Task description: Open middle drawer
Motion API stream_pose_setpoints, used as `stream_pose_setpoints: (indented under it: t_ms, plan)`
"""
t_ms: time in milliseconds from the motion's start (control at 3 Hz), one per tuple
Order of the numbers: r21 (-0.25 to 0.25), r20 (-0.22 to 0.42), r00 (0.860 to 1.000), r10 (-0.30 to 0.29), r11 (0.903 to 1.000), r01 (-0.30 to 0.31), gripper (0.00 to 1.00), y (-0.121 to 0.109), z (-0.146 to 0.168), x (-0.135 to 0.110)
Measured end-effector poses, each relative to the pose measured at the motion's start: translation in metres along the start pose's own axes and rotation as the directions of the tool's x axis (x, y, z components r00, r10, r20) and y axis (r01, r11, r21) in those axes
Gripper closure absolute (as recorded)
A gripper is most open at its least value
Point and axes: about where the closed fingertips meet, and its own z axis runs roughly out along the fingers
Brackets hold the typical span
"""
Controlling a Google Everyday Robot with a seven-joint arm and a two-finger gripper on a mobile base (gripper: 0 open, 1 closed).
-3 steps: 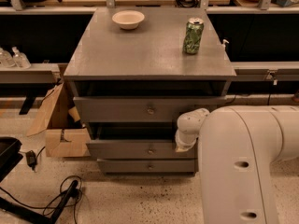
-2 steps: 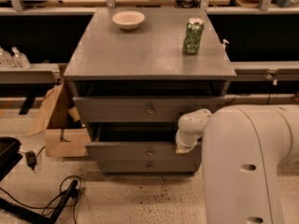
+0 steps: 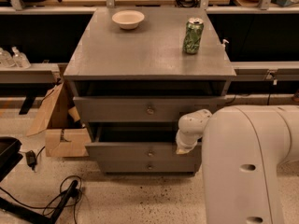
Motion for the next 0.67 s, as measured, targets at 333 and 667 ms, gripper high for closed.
stream_pose_setpoints:
  t_ms: [333, 667]
  plan:
    - [-0.005, 0.0, 1.0, -0.001, 1.0, 0.001, 0.45, 0.0022, 0.0023, -0.0003]
    - [-0.008, 0.0, 1.0, -0.001, 1.0, 0.001, 0.22, 0.0035, 0.0037, -0.0005]
